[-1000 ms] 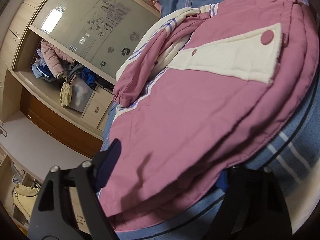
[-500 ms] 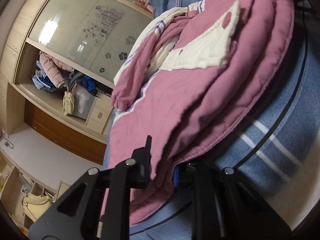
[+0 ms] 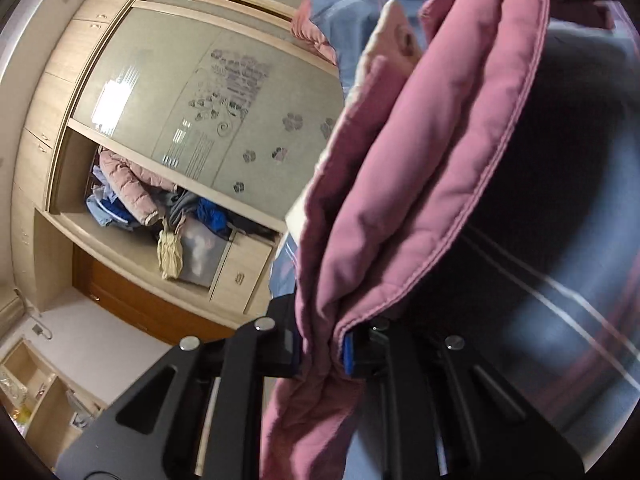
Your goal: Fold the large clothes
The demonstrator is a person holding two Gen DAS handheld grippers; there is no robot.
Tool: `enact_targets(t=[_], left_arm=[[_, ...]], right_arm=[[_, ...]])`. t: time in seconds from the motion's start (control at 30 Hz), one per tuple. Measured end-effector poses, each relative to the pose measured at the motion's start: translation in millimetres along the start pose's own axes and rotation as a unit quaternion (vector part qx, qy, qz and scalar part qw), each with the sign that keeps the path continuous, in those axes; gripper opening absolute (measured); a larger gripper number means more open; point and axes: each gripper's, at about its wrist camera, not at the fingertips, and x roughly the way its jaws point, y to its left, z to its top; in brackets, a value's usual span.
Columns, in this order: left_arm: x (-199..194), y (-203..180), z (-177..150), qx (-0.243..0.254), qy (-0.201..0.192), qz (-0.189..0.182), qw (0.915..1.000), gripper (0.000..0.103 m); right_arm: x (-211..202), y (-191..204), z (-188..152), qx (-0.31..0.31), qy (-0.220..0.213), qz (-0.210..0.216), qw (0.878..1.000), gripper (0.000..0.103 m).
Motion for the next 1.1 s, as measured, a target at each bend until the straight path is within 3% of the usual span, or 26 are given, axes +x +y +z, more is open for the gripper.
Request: enact_targets(t=[0.27, 0.47, 0.63, 0.73, 0.83, 0.87, 0.9, 0.93, 0.97, 1.1], left_arm=[[86, 65, 47, 0.063, -0.040, 0.027, 0.9968, 0.014], [218, 99, 95, 0.077, -0.026, 0.054, 0.9952, 0.015], [341, 64, 115, 0.078, 0.026, 0.033, 0.9961, 0.015], [372, 38, 109, 0.062, 0.049, -0.005, 0.9968, 0.018], [378, 32, 103, 0.041, 0.053, 0.006, 0.9977, 0.030], [377, 36, 102, 0.034, 0.055, 0.024, 0.9976, 0.053], [377, 44, 103, 0.022, 0.058, 0.058, 0.9964, 0.088], [374, 59, 105, -0.007, 0.057, 0.100, 0.9933, 0.099], [371, 80, 105, -0.051, 0.060, 0.113, 0.9905, 0.101], [351, 157, 98, -0.223, 0.073, 0.126, 0.9639, 0.101]], right_arm=[[78, -74, 52, -0.043, 0.004, -0.026, 0.999, 0.005], [194, -122, 95, -0.052, 0.023, -0.068, 0.996, 0.005], [313, -108, 107, -0.061, 0.079, -0.044, 0.994, 0.006], [348, -76, 95, -0.079, 0.097, -0.025, 0.992, 0.008], [347, -66, 86, -0.055, 0.074, -0.065, 0.994, 0.021], [345, -71, 85, -0.039, 0.073, -0.082, 0.993, 0.039], [343, -78, 85, -0.026, 0.075, -0.099, 0.992, 0.069], [339, -92, 85, -0.007, 0.071, -0.120, 0.990, 0.082], [335, -110, 86, 0.016, 0.069, -0.130, 0.989, 0.102], [318, -179, 81, 0.143, 0.098, -0.127, 0.977, 0.102]])
